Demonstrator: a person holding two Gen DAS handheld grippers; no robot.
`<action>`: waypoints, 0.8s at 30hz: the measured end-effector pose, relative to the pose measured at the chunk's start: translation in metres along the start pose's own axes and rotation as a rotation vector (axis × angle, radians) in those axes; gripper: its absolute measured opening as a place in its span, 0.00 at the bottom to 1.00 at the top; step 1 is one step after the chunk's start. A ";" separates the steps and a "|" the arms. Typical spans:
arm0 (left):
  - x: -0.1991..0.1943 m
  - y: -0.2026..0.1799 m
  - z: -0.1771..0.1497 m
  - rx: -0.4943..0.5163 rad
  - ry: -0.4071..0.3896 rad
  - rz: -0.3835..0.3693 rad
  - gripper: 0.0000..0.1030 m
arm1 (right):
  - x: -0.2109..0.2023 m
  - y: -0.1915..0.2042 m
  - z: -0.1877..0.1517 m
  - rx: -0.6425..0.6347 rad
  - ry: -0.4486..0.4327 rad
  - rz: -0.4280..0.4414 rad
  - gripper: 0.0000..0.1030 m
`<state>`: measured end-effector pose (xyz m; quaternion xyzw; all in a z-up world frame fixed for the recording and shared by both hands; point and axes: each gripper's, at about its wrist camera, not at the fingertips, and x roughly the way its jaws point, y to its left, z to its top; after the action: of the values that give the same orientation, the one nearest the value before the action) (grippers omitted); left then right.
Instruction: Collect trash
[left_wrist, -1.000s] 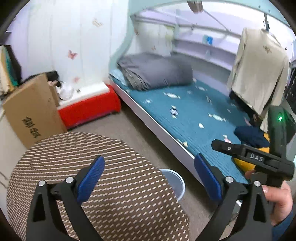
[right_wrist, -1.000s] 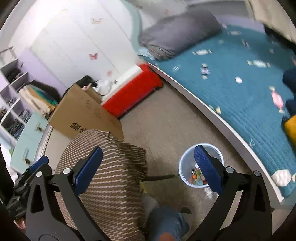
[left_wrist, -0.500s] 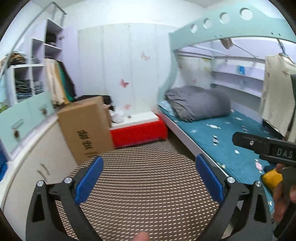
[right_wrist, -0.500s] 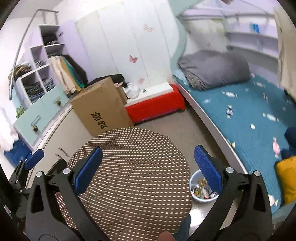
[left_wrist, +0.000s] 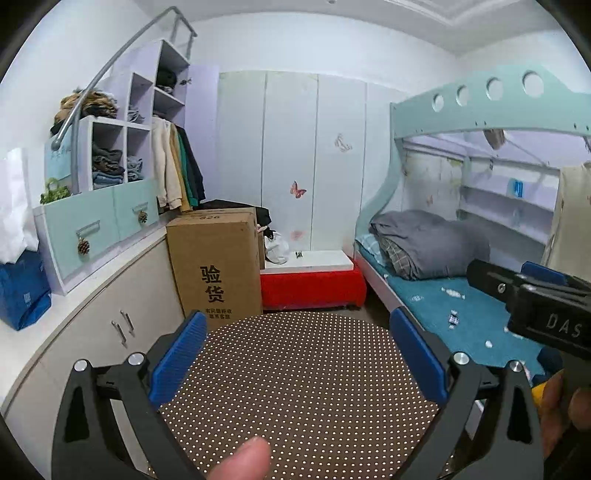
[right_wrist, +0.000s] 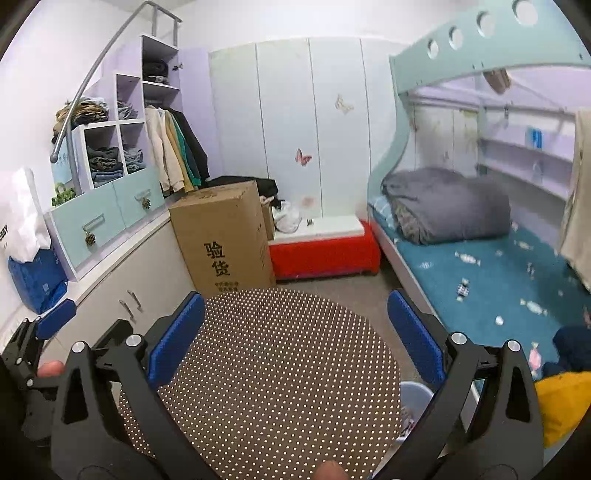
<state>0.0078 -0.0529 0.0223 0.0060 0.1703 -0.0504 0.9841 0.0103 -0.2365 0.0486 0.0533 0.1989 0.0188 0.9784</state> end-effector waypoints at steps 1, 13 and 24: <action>-0.002 0.003 0.001 -0.006 -0.003 0.005 0.95 | -0.002 0.002 0.001 -0.005 -0.006 0.003 0.94; -0.025 0.014 0.010 -0.048 -0.054 0.064 0.95 | -0.024 0.022 0.008 -0.047 -0.069 0.006 0.94; -0.038 0.021 0.014 -0.064 -0.083 0.078 0.95 | -0.028 0.030 0.011 -0.061 -0.088 0.010 0.94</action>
<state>-0.0209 -0.0284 0.0483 -0.0211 0.1305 -0.0067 0.9912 -0.0120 -0.2091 0.0729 0.0252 0.1547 0.0272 0.9873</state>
